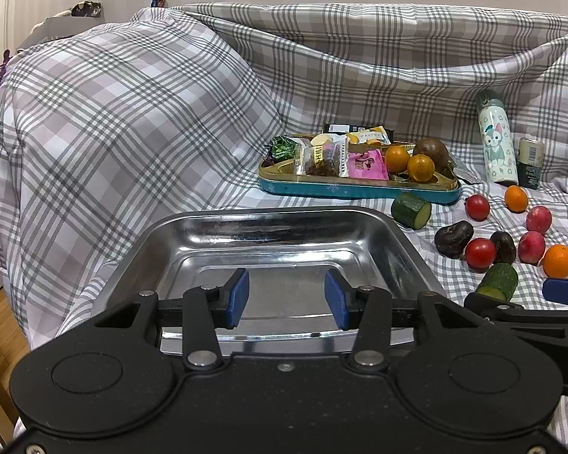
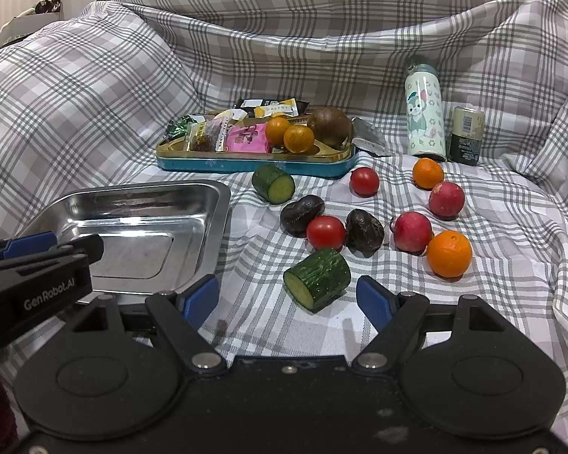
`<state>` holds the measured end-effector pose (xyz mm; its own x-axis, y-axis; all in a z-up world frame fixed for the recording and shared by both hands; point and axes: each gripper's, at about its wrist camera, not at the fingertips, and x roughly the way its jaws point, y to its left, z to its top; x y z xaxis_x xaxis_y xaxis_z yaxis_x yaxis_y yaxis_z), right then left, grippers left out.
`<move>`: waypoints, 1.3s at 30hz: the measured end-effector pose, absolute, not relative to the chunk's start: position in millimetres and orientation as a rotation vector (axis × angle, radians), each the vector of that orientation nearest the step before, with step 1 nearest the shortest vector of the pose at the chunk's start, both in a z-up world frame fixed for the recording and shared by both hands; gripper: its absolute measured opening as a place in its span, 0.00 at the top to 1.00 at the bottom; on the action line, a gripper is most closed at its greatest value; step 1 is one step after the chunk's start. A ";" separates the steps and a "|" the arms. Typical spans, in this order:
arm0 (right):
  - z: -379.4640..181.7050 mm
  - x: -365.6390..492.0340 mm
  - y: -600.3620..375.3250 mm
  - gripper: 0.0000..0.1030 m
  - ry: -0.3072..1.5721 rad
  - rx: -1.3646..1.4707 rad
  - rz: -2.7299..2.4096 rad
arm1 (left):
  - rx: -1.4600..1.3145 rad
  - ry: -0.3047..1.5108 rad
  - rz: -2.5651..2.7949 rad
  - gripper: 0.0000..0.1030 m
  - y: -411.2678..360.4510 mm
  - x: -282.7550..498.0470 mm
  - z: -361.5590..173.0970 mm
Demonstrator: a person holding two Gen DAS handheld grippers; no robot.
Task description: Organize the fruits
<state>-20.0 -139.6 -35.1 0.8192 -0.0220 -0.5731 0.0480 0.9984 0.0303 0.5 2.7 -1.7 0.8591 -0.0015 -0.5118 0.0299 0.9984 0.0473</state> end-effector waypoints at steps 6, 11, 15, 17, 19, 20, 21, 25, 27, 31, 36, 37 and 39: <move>-33.5 -20.9 -140.2 0.21 0.604 0.046 -0.037 | 0.055 0.537 -0.016 0.48 2.7 0.4 -1.7; -33.1 -21.2 -140.3 0.21 0.601 0.046 -0.038 | 0.055 0.537 -0.016 0.48 2.6 0.4 -1.7; -33.5 -21.6 -139.9 0.21 0.598 0.045 -0.039 | 0.055 0.537 -0.016 0.48 2.6 0.4 -1.6; -33.4 -22.4 -139.6 0.21 0.592 0.045 -0.041 | 0.053 0.537 -0.018 0.48 2.7 0.2 -1.4; -32.9 -22.8 -140.2 0.21 0.587 0.047 -0.046 | 0.052 0.541 -0.021 0.48 2.4 0.7 -0.9; -32.8 -23.3 -140.6 0.21 0.583 0.049 -0.050 | 0.050 0.544 -0.023 0.48 2.5 0.9 0.1; -32.7 -23.4 -141.4 0.21 0.580 0.050 -0.056 | 0.053 0.547 -0.020 0.48 2.7 1.0 1.0; -31.5 -22.6 -148.3 0.21 0.573 0.066 -0.089 | 0.077 0.568 0.000 0.48 0.6 2.5 5.6; -30.1 -20.9 -154.6 0.21 0.581 0.091 -0.107 | 0.094 0.589 0.000 0.48 -2.6 4.0 8.5; -24.5 -18.8 -167.0 0.21 0.592 0.138 -0.150 | 0.112 0.632 -0.025 0.48 -12.4 7.6 15.8; -10.0 -14.8 -187.8 0.21 0.600 0.186 -0.207 | 0.120 0.629 -0.106 0.48 -30.0 15.7 28.3; -6.9 -13.0 -192.9 0.21 0.608 0.192 -0.222 | 0.125 0.624 -0.122 0.48 -34.5 18.2 30.7; -1.3 -8.5 -204.8 0.21 0.626 0.209 -0.253 | 0.135 0.613 -0.147 0.48 -44.7 23.8 35.7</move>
<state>-8.5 -204.8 -1.3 0.7817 -0.1694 -0.6002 0.2949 0.9484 0.1164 23.8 -44.7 35.7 0.8080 -0.0970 -0.5811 0.1767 0.9808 0.0820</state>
